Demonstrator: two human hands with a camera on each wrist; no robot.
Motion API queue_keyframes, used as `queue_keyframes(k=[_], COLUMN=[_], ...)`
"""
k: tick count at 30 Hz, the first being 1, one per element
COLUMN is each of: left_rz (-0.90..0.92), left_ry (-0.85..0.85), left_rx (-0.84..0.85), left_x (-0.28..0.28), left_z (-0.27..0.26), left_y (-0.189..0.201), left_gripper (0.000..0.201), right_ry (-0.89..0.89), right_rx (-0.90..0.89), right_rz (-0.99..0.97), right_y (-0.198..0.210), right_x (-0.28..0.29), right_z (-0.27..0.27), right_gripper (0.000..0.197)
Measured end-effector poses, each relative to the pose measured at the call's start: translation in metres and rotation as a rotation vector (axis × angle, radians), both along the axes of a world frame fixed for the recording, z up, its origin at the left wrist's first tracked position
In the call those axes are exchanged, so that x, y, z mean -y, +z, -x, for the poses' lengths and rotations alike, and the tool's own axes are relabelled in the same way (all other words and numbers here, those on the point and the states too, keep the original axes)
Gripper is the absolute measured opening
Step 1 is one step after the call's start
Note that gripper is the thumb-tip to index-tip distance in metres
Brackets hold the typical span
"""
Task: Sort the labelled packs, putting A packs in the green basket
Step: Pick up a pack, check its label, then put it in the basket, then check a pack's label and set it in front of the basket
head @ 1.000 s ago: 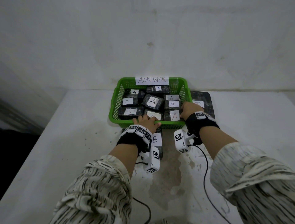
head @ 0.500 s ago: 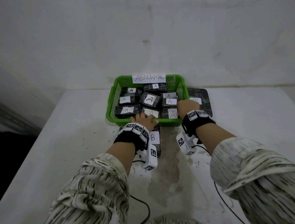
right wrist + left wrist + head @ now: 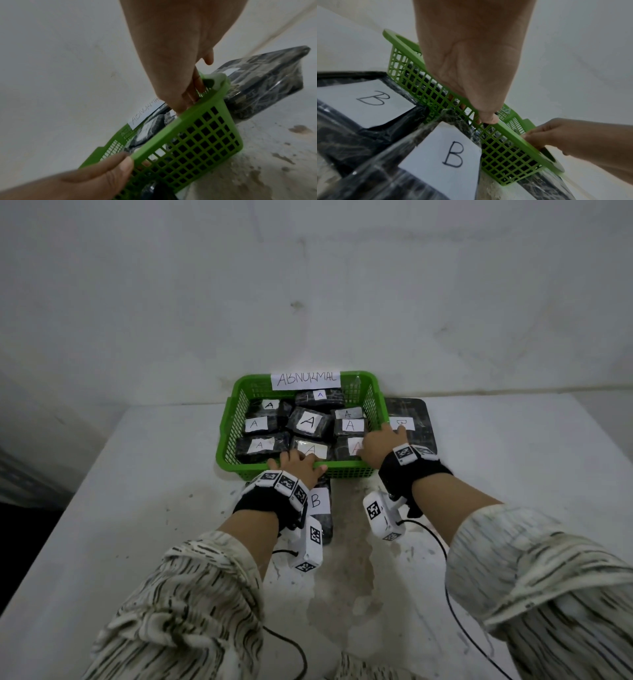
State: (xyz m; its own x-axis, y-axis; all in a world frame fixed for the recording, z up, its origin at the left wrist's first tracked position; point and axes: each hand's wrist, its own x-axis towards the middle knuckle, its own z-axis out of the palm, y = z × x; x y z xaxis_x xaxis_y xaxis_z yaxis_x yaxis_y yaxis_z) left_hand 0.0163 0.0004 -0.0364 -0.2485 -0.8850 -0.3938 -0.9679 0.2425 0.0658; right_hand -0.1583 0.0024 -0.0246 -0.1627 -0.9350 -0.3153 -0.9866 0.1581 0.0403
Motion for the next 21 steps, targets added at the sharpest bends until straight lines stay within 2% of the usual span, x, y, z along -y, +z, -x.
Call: queue_keyframes(k=[3, 7, 10, 13, 17, 21], left_rz=[0.003, 0.023, -0.013, -0.057, -0.065, -0.073], left_ry=[0.009, 0.003, -0.037, -0.055, -0.101, -0.121], left_rx=[0.029, -0.129, -0.217, -0.263, -0.233, -0.199], left_x=[-0.003, -0.005, -0.010, -0.015, -0.021, -0.024], left_z=[0.010, 0.032, 0.050, 0.062, 0.064, 0.063], left_y=[0.006, 0.015, 0.016, 0.011, 0.000, -0.001], left_gripper=[0.044, 0.035, 0.041, 0.047, 0.052, 0.057], right_ry=[-0.080, -0.187, -0.430, -0.634, -0.782, -0.873], right_rx=[0.168, 0.464, 0.562, 0.508, 0.419, 0.560], right_rz=[0.062, 0.334, 0.512, 0.473, 0.335, 0.168], right_y=[0.000, 0.000, 0.002, -0.002, -0.020, -0.047], right_x=[0.001, 0.001, -0.001, -0.004, -0.006, 0.005], right_z=[0.005, 0.011, 0.024, 0.048, 0.079, 0.098], right_gripper=[0.035, 0.024, 0.027, 0.041, 0.061, 0.092])
